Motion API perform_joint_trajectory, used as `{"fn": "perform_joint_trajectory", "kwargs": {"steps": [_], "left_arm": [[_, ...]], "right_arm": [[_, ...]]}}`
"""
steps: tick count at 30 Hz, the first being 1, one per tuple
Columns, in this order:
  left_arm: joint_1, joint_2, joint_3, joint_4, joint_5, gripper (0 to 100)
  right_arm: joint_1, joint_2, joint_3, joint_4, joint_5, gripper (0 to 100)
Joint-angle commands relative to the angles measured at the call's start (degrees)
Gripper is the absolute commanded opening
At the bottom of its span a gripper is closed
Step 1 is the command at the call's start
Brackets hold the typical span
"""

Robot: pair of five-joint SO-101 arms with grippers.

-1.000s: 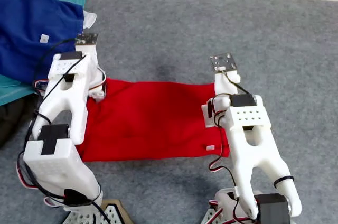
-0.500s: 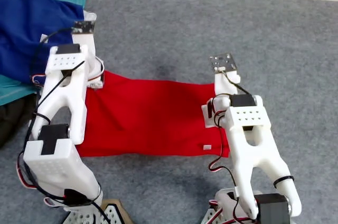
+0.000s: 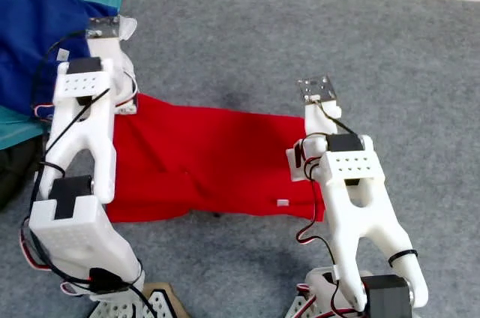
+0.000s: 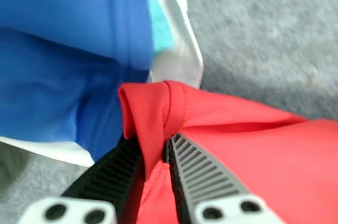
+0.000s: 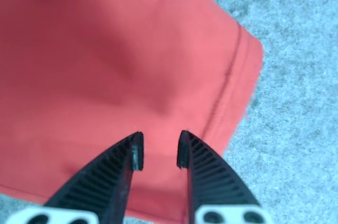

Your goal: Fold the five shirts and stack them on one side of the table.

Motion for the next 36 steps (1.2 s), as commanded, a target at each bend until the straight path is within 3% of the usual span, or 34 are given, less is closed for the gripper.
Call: {"fn": "perform_joint_trajectory", "kwargs": {"steps": [1, 13, 21, 26, 36], "left_arm": [[-1.36, 1.89, -1.89, -3.16, 0.44, 1], [-0.04, 3.21, -6.20, -2.11, 0.53, 1], [-0.13, 3.21, -16.22, 13.54, 2.81, 1], [0.04, 3.82, -20.09, 15.56, 2.64, 2], [-0.22, 3.82, -19.91, 15.82, 2.90, 37]], "right_arm": [[-0.22, -1.27, -0.22, -0.92, -0.62, 11.6], [-0.22, -1.27, 1.71, -3.47, -0.53, 11.6], [-0.48, -1.36, 2.86, -4.62, -0.53, 11.6], [-0.48, -1.36, 3.12, -4.62, -0.53, 11.6], [-0.48, -1.36, 3.30, -4.62, -0.35, 11.6]]}}
